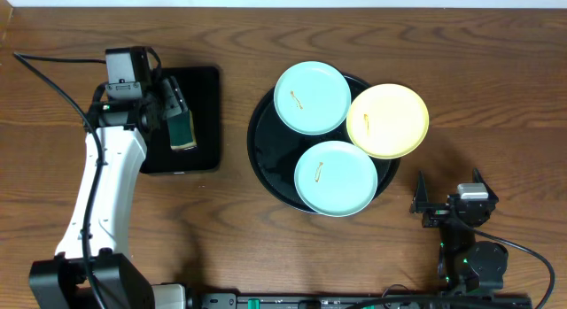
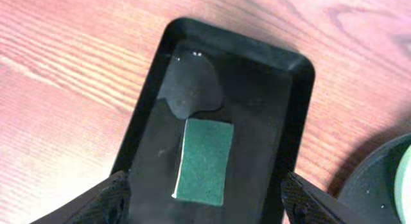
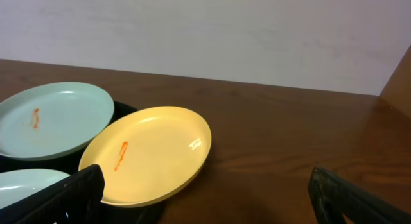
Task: Clean dirty plates on tray and stack at the side
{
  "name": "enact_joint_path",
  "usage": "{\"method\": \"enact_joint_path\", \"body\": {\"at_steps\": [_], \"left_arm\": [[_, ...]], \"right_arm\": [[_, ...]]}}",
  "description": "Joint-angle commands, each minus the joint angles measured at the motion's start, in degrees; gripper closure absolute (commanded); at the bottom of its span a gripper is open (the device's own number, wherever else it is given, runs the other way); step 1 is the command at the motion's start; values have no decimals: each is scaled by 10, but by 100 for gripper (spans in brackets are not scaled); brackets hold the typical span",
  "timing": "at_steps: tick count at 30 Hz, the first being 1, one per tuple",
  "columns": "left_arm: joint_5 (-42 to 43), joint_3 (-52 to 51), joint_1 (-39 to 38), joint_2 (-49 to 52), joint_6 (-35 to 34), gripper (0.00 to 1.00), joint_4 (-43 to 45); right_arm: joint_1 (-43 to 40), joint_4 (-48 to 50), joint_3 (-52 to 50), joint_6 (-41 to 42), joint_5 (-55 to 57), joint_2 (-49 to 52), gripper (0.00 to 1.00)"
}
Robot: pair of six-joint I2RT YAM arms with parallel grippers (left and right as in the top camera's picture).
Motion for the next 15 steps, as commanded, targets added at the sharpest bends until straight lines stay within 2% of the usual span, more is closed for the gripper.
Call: {"method": "enact_joint_path", "body": {"at_steps": [1, 15], "left_arm": [[-5, -20, 1, 36, 14, 23, -2], [-5, -24, 1, 226, 15, 23, 39]], "right_arm": [[6, -2, -1, 9, 1, 0, 1], [6, -2, -1, 9, 1, 0, 1]]}}
